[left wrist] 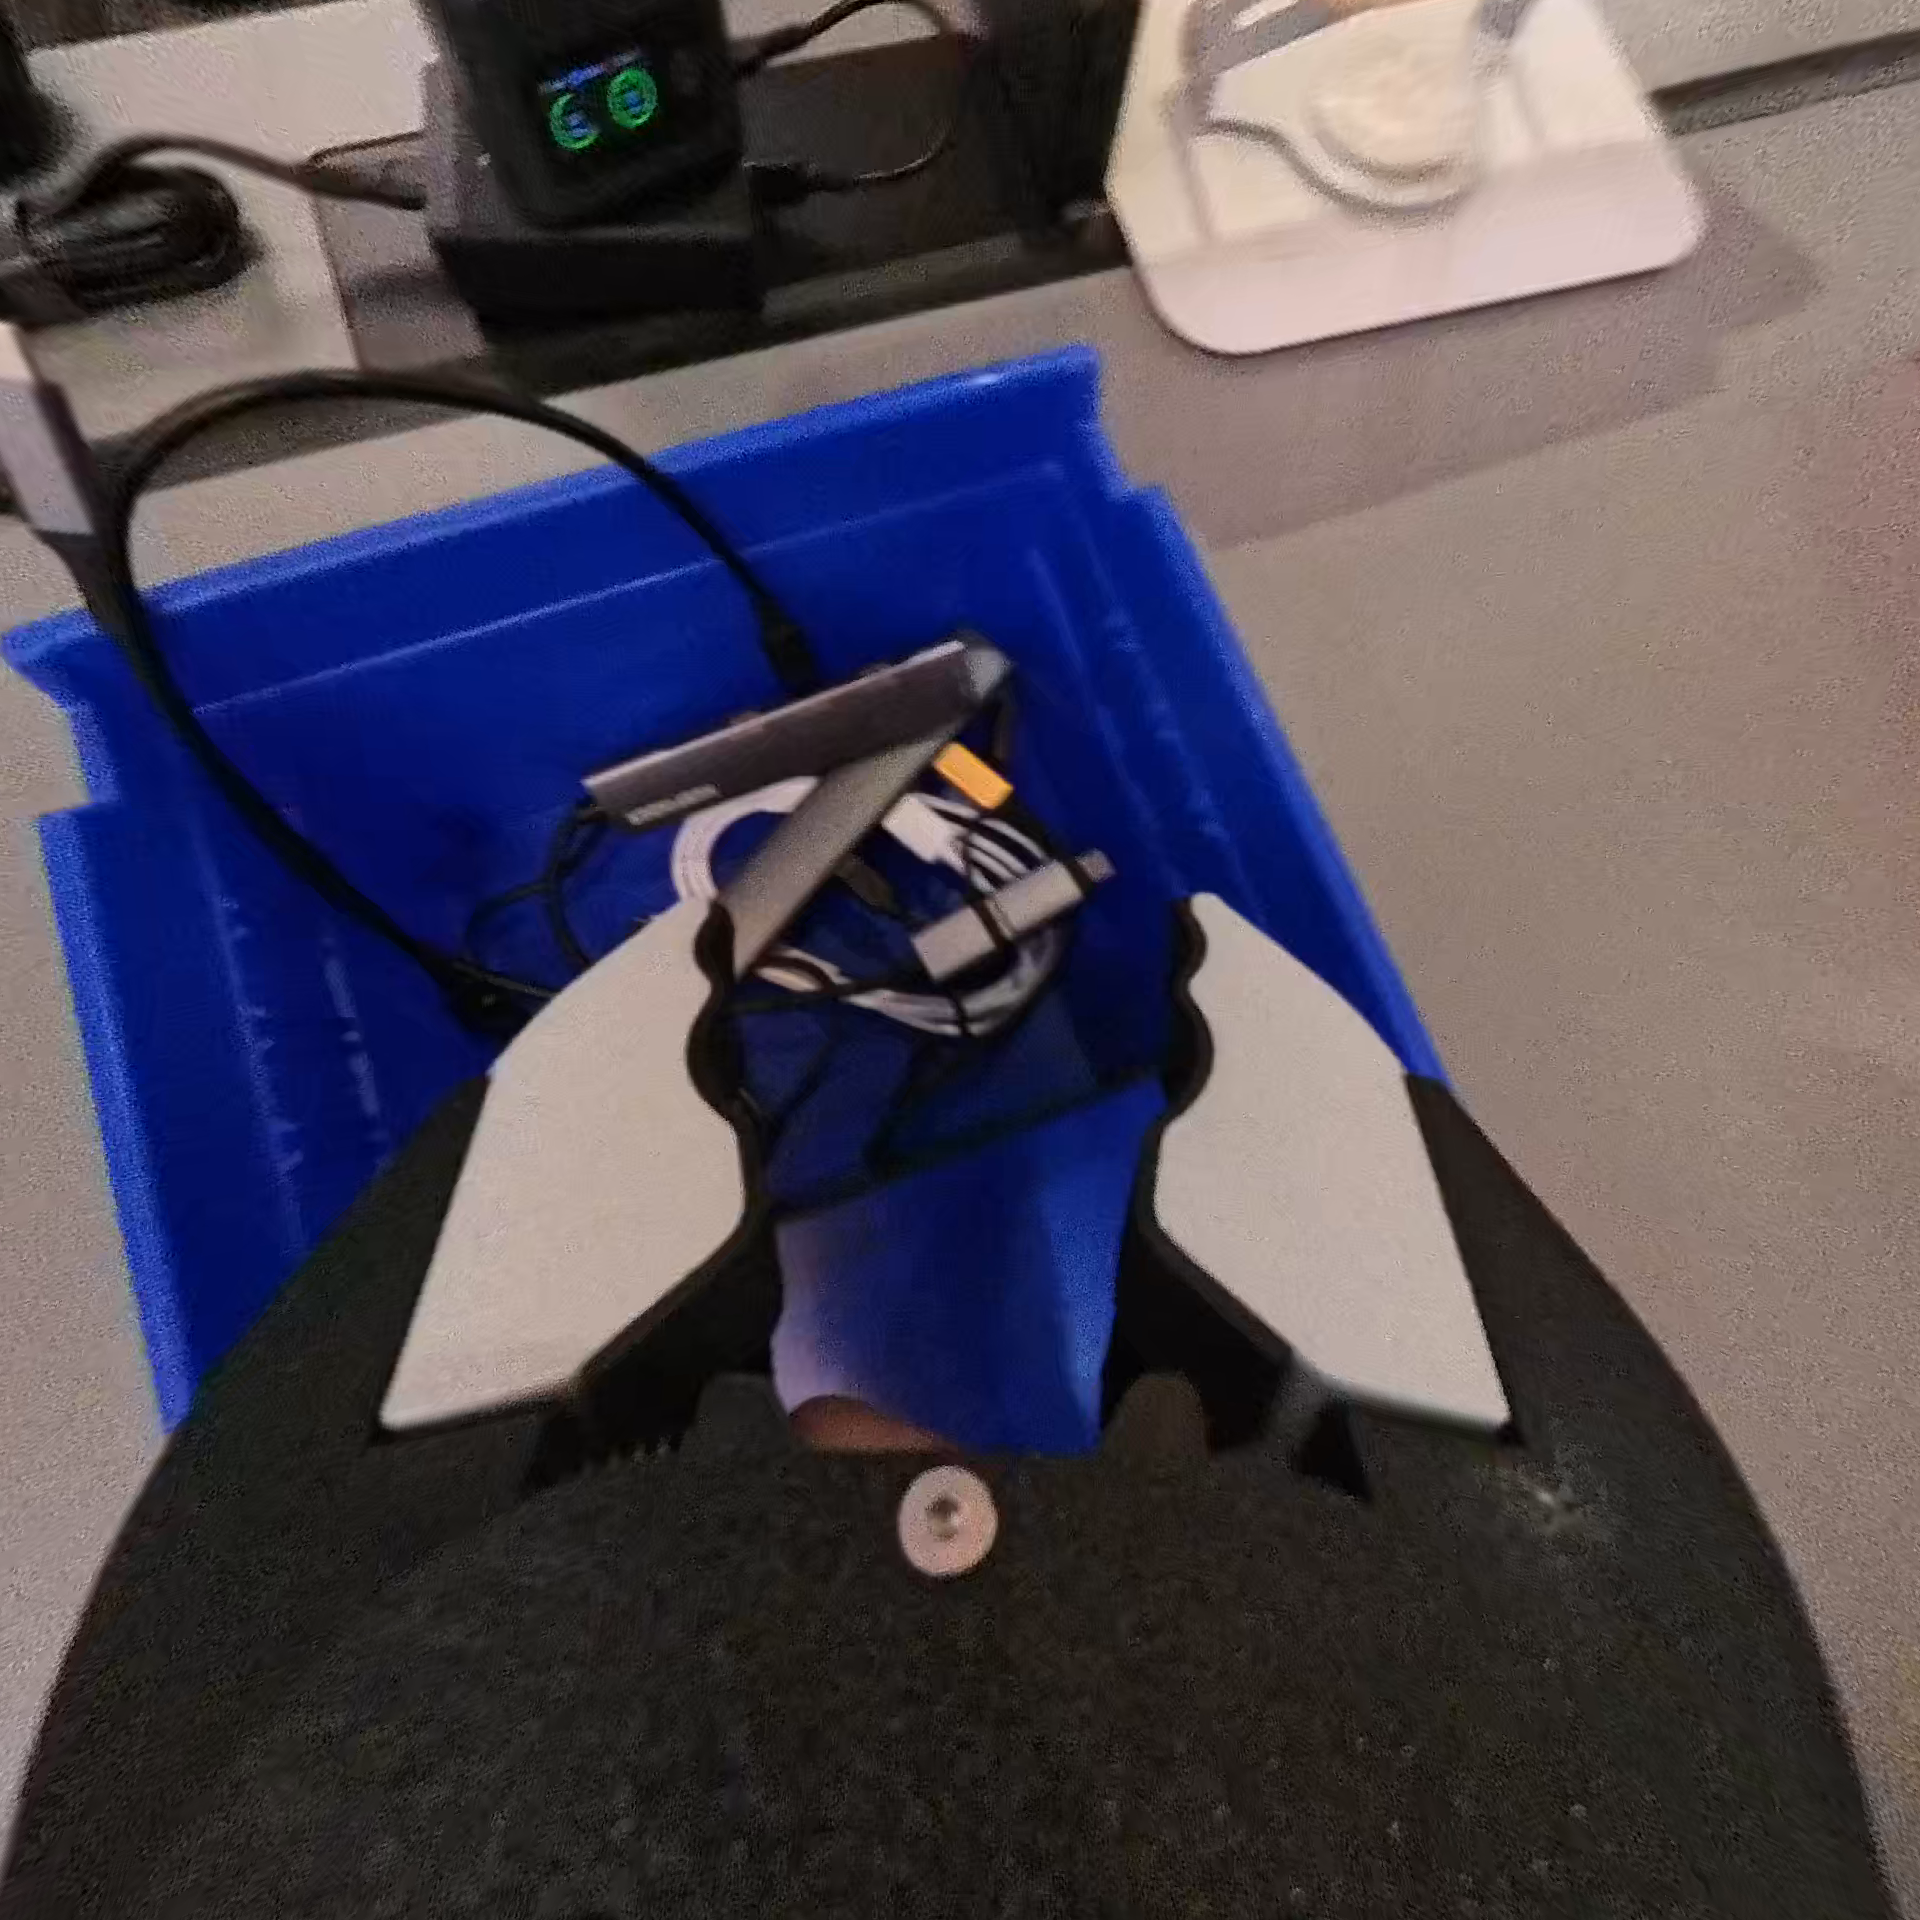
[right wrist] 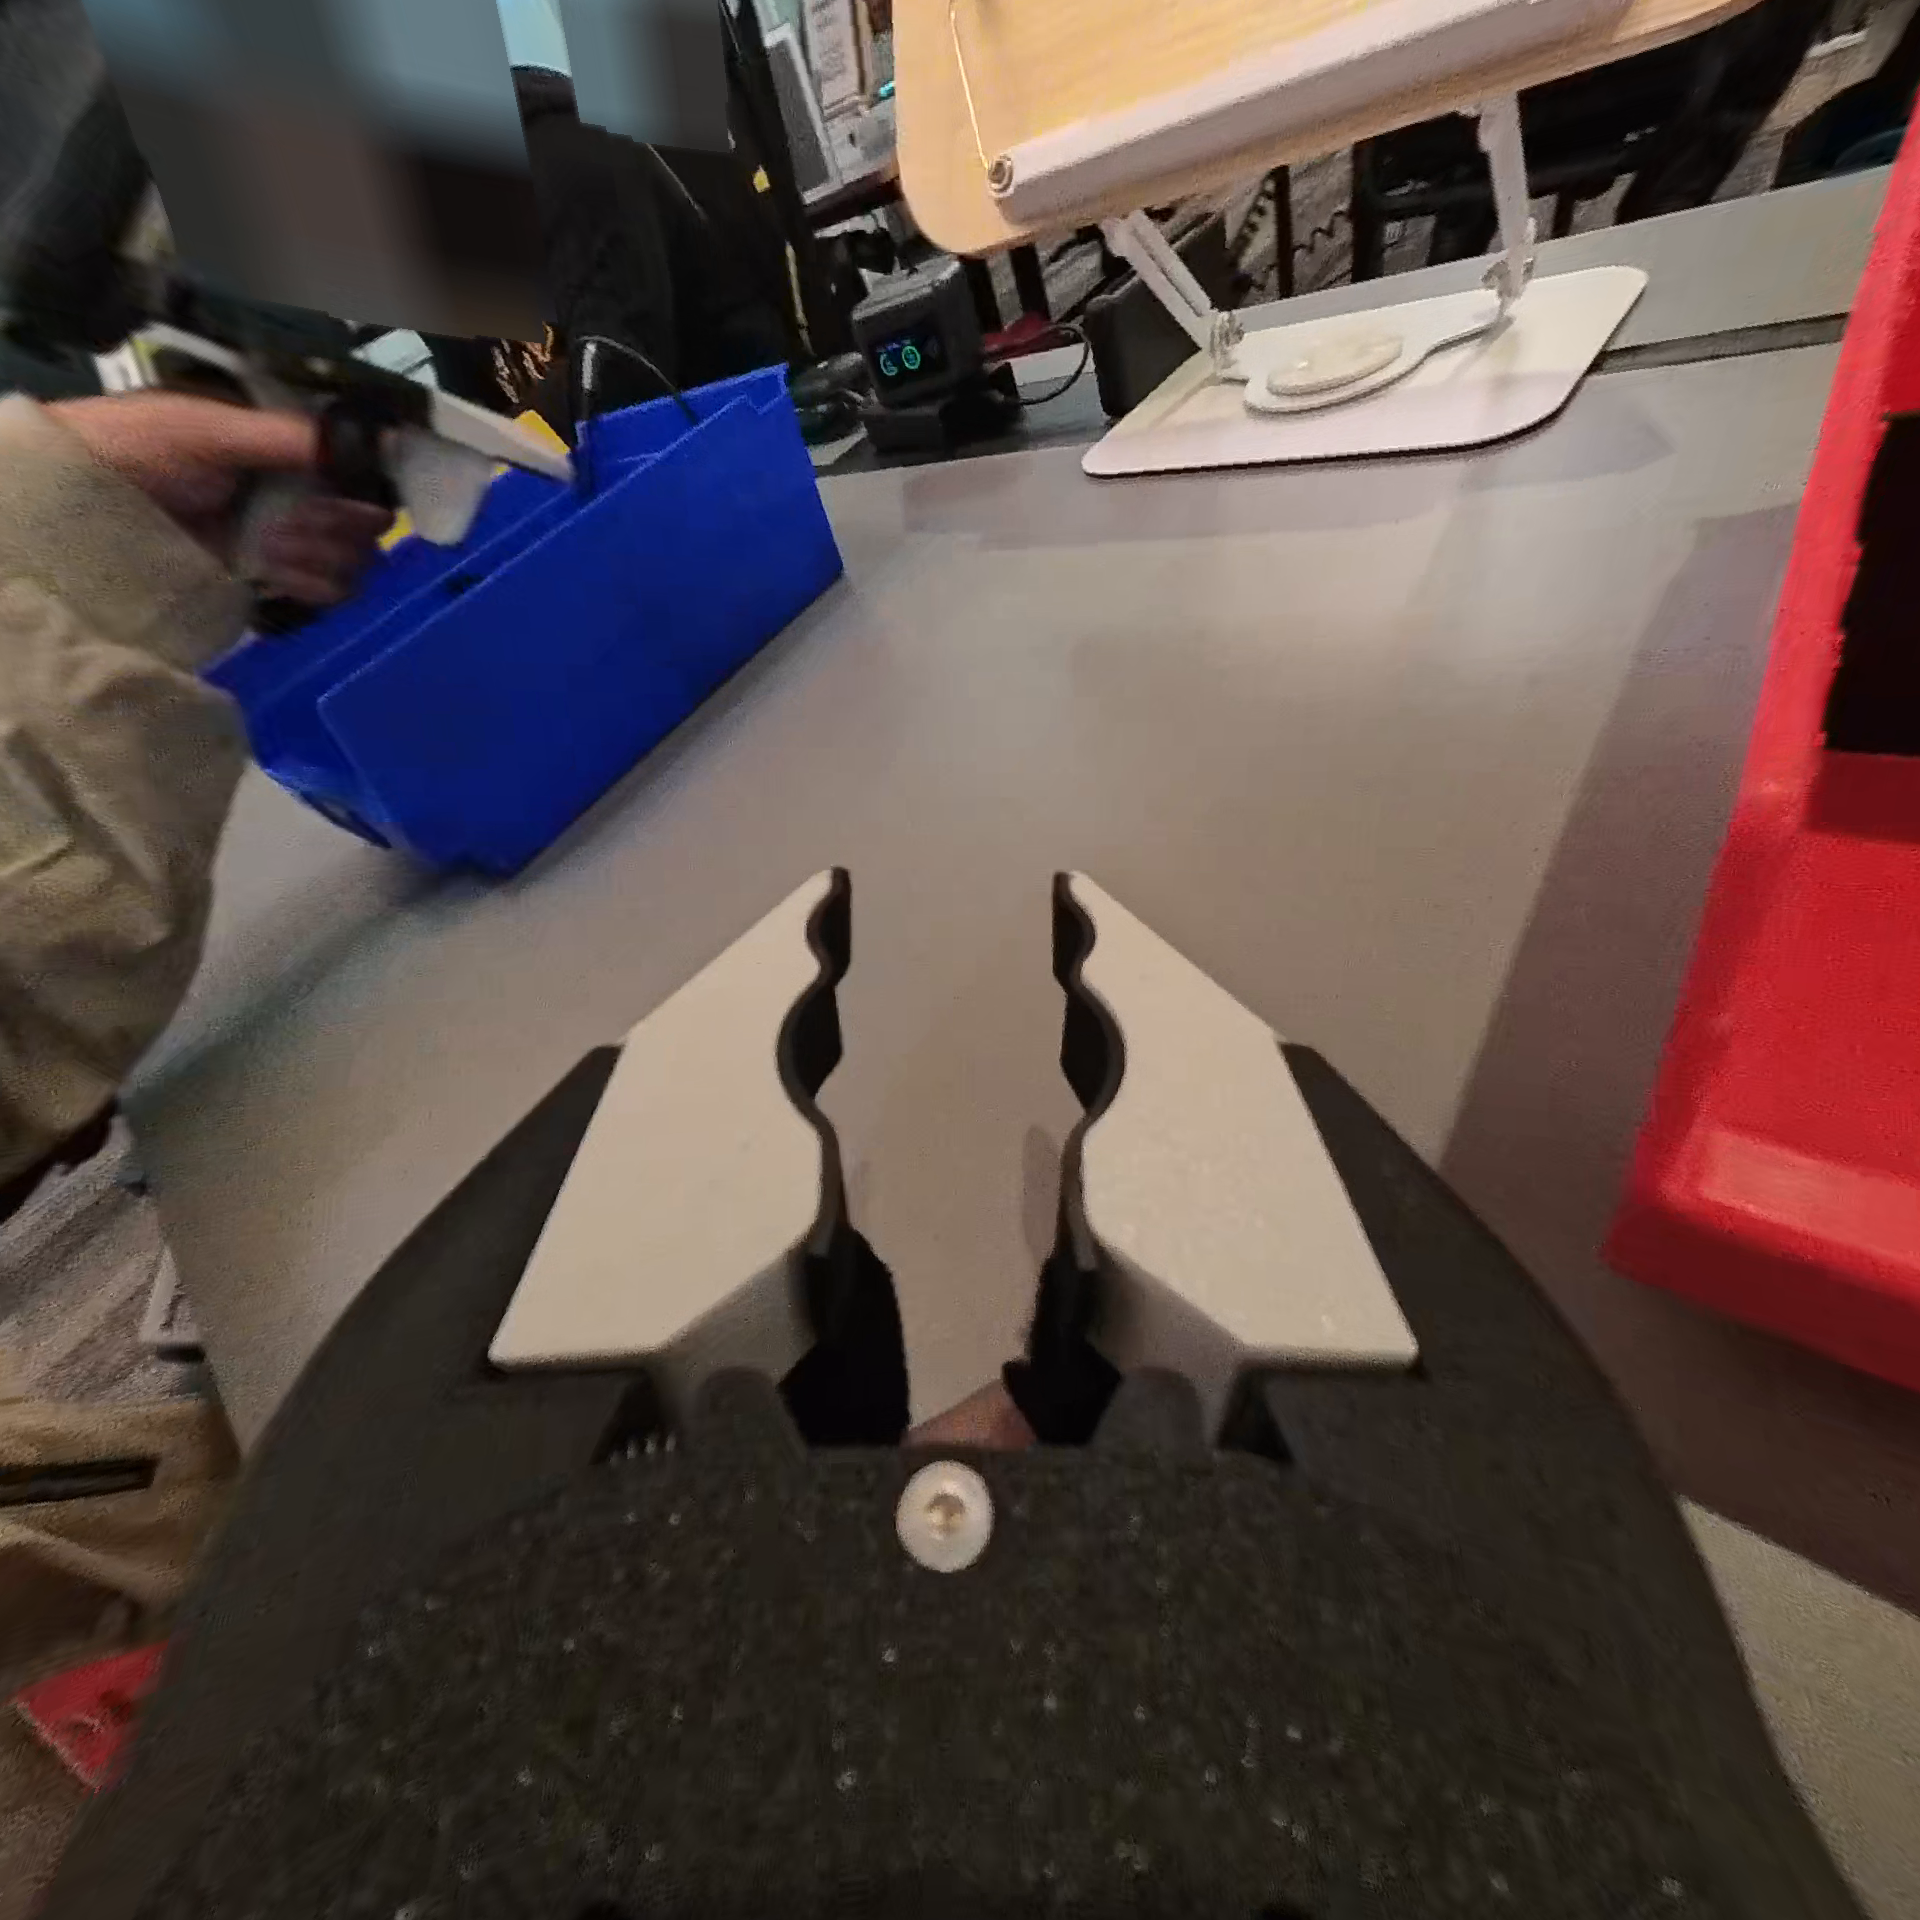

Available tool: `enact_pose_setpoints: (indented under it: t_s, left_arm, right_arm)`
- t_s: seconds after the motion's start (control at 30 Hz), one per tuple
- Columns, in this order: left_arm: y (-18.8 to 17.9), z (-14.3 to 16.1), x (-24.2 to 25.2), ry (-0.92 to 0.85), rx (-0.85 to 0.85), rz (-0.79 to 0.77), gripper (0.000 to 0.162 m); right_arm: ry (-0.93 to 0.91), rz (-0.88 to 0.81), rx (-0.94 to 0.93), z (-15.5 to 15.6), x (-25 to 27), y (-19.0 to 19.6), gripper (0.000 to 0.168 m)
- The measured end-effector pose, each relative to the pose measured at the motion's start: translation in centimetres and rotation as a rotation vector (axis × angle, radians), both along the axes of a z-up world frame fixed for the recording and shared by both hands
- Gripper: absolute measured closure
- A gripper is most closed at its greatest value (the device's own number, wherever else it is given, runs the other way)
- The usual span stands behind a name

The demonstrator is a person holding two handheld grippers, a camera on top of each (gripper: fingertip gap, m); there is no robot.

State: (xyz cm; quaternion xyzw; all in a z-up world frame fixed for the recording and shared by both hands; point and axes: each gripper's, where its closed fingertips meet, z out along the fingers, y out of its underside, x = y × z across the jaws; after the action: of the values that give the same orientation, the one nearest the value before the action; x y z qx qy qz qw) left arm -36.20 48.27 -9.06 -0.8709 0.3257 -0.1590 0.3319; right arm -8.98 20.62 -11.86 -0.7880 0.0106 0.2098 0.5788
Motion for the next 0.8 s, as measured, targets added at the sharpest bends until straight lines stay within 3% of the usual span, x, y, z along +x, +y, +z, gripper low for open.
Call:
enact_pose_setpoints:
  t_s: [0.13, 0.23, 0.53, 0.8]
  left_arm:
    - [5.3, -4.6, 0.1, 0.088, -0.134, 0.151, 0.057]
    - [6.6, -6.2, 0.6, 0.081, -0.228, 0.214, 0.053]
    - [8.0, -3.7, 1.0, 0.066, -0.297, 0.275, 0.059]
    - [8.0, -7.3, 2.5, 0.188, -0.405, 0.306, 0.052]
  right_arm:
    - [-0.025, 0.071, 0.002, -0.2, -0.9, -0.4, 0.126]
    - [-0.008, 0.094, -0.007, -0.2, -1.2, -0.5, 0.125]
    - [0.075, 0.150, -0.025, 0.0, -1.9, -1.5, 0.123]
    - [0.140, 0.198, -0.039, 0.2, -2.4, -2.7, 0.120]
